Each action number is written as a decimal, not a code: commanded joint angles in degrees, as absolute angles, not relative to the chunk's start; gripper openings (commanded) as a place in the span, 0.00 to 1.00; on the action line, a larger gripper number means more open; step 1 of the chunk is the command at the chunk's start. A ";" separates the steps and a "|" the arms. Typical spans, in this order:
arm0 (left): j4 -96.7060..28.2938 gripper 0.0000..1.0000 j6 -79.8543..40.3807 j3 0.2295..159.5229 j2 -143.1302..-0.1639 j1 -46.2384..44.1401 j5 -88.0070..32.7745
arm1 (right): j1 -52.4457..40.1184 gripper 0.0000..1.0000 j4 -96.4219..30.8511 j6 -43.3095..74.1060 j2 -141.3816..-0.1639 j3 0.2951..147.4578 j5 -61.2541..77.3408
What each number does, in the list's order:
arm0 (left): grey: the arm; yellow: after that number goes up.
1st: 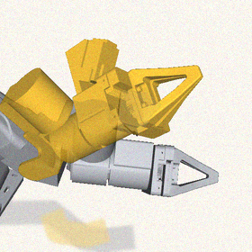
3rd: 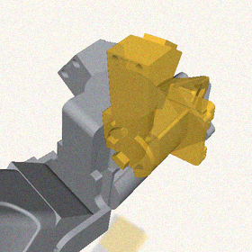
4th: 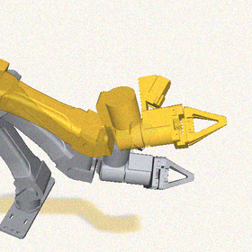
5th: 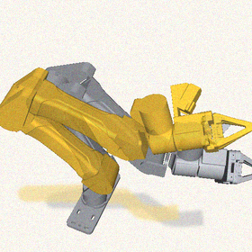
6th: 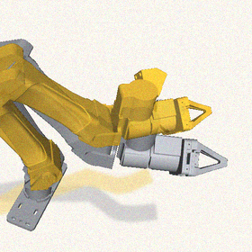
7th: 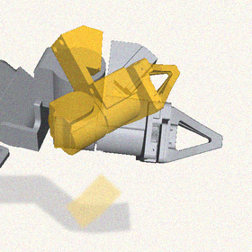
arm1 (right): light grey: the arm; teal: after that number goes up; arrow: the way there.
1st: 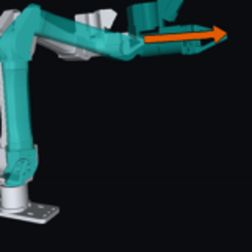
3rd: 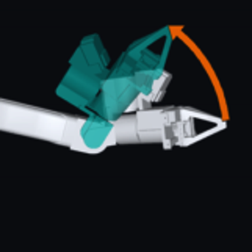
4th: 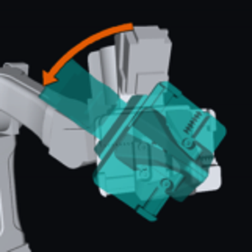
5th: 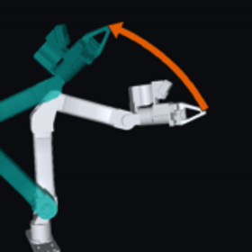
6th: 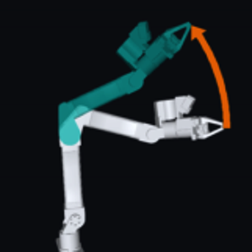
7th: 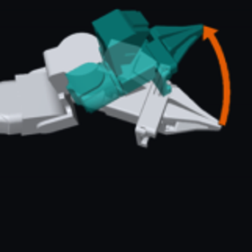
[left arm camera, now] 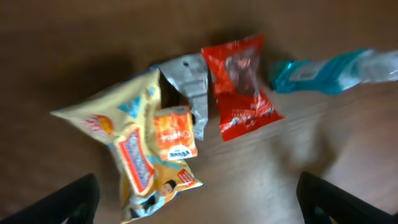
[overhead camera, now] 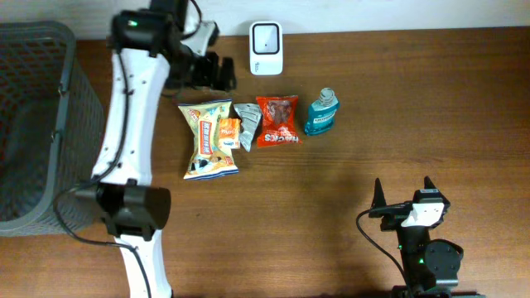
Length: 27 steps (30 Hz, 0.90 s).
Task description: Scan the item barcode
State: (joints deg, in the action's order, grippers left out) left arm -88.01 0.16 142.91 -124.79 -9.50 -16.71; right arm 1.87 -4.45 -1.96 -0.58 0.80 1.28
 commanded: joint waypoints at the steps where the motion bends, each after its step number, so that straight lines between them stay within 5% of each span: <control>1: -93.65 0.99 1.08 153.08 -124.27 -5.96 -16.05 | 1.52 0.99 -4.56 -2.11 -0.21 0.34 0.75; 11: -96.73 0.99 1.08 157.82 -120.22 -3.90 -18.02 | 1.52 0.98 -4.56 -2.11 -0.21 0.34 0.75; 19: -95.53 0.99 1.02 138.78 -118.04 -12.82 -12.80 | 1.52 0.98 -4.56 -2.11 -0.21 0.34 0.78; 27: -85.69 0.99 -0.86 134.50 -118.06 -11.66 -10.15 | 1.52 0.98 -4.56 -2.09 -0.21 0.34 0.78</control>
